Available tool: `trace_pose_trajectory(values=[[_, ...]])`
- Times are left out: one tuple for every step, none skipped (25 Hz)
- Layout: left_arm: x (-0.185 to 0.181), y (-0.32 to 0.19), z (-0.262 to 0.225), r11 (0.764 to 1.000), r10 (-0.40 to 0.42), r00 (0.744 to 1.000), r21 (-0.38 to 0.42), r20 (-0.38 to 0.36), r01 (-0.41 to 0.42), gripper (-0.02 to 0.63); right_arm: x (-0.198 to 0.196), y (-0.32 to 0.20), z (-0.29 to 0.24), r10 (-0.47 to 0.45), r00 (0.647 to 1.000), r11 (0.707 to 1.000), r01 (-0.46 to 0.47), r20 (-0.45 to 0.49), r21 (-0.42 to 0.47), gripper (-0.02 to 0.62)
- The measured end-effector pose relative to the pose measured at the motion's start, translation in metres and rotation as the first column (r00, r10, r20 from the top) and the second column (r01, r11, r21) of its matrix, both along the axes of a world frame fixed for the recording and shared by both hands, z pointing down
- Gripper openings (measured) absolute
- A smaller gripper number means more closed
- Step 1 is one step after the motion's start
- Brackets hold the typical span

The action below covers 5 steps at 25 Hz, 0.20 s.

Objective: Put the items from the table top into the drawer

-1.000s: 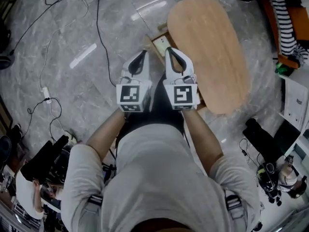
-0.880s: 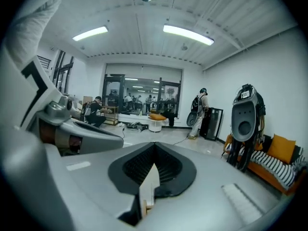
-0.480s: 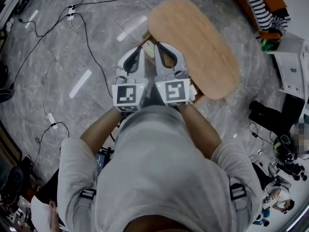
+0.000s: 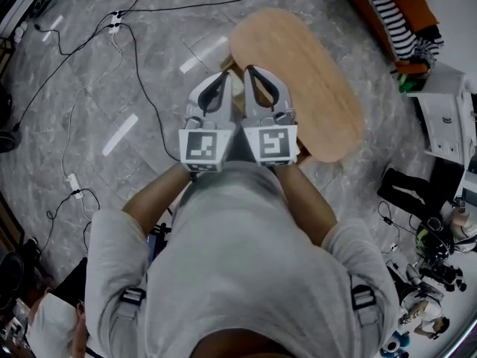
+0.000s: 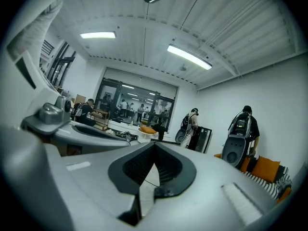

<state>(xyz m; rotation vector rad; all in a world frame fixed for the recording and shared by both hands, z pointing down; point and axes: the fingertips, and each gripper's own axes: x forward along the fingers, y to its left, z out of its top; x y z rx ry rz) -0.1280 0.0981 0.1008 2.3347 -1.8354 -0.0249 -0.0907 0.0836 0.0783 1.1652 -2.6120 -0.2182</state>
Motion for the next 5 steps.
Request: trace_pose_trajectory(values=[[-0.0014,0.0011,-0.0008,1.0,0.0,1.0,0.003,0.001,0.0,0.02,-0.0017,0.0019,-0.0006,-0.003,1.0,1.0,0.003,-0.002,0.003,0.006],[-0.003,0.0024,-0.0013,1.0,-0.001,1.0,0.006,0.001,0.001,0.02,-0.0031,0.004,-0.0006,-0.003,1.0,1.0,0.003,-0.003,0.005,0.006],[-0.0046,0.0039,-0.0016,1.0,-0.002,1.0,0.009,0.0,0.002,0.02,-0.0043,0.0063,-0.0004,-0.003,1.0,1.0,0.003,-0.002,0.007,0.006],[-0.0062,0.0056,-0.002,1.0,-0.003,1.0,0.011,0.0,0.003,0.02,-0.0054,0.0087,-0.0003,-0.002,1.0,1.0,0.002,0.001,0.009,0.006],[-0.0077,0.0074,-0.0023,1.0,-0.005,1.0,0.014,-0.001,0.005,0.02,-0.0065,0.0112,-0.0001,-0.001,1.0,1.0,0.001,0.003,0.01,0.006]])
